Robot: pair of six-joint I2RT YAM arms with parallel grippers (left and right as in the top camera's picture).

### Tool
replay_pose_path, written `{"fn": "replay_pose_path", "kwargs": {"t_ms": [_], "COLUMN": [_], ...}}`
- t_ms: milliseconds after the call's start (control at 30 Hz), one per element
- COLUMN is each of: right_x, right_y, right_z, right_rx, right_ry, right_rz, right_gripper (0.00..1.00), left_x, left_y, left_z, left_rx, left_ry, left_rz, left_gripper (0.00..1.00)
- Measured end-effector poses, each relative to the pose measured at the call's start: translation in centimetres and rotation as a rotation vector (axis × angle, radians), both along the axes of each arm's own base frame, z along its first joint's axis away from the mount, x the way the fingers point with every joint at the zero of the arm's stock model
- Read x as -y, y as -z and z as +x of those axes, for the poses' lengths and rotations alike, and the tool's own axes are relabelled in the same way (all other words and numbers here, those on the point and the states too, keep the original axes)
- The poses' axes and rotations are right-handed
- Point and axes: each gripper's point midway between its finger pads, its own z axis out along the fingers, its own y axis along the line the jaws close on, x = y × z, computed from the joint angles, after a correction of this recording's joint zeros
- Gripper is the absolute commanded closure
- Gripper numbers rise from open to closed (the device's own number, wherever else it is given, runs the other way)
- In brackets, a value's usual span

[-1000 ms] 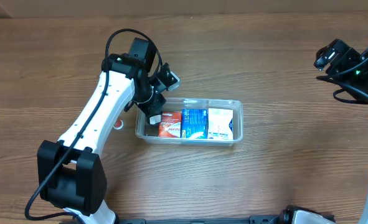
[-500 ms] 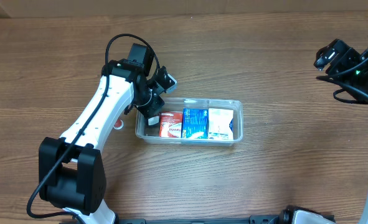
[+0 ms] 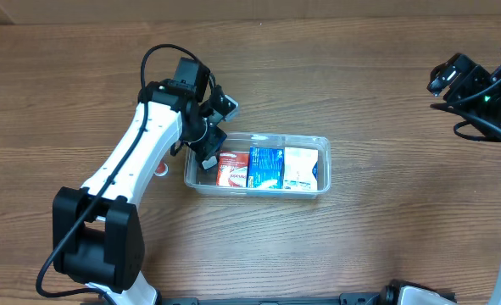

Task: Pack container
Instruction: 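Carry the dark bottle into the container's left end and release, then move left gripper to the orange tube and grasp it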

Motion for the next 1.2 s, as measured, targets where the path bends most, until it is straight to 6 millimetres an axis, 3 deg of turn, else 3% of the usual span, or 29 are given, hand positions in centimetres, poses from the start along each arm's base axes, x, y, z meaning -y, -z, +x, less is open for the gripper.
{"fn": "replay_pose_path", "kwargs": {"t_ms": [133,267,300,367,433,600,733,1033,1200], "right_x": [0.0,0.0,0.0,0.0,0.0,0.0,0.0,0.0,0.0], "right_y": [0.0,0.0,0.0,0.0,0.0,0.0,0.0,0.0,0.0], "right_z": [0.0,0.0,0.0,0.0,0.0,0.0,0.0,0.0,0.0], "right_rx": [0.000,0.000,0.000,0.000,0.000,0.000,0.000,0.000,0.000], "right_ry": [-0.001,0.000,0.000,0.000,0.000,0.000,0.000,0.000,0.000], "right_rz": [-0.001,0.000,0.000,0.000,0.000,0.000,0.000,0.000,0.000], "right_gripper": [0.00,0.00,0.00,0.00,0.00,0.00,0.00,0.00,0.00], "left_x": [0.6,0.8,-0.1,-2.1,-5.1,-10.0,-11.8,-12.2,-12.1], "left_y": [-2.9,-12.0,-15.0,-18.1,-19.3,-17.0,-13.9,-5.7,-2.7], "left_z": [0.3,1.5,1.1,-0.3,-2.1,-4.3,-4.7,-3.4,-2.3], "left_rx": [-0.004,0.152,0.211,0.269,0.264,0.127,0.045,-0.028,-0.072], "left_ry": [-0.067,-0.164,-0.225,-0.334,-0.461,-0.695,-0.785,-0.807,-0.805], "left_rz": [-0.046,-0.115,-0.113,-0.100,-0.067,0.030,0.071,0.105,0.126], "left_gripper": [0.48,0.26,0.23,0.23,0.25,0.29,0.31,0.37,0.41]}}
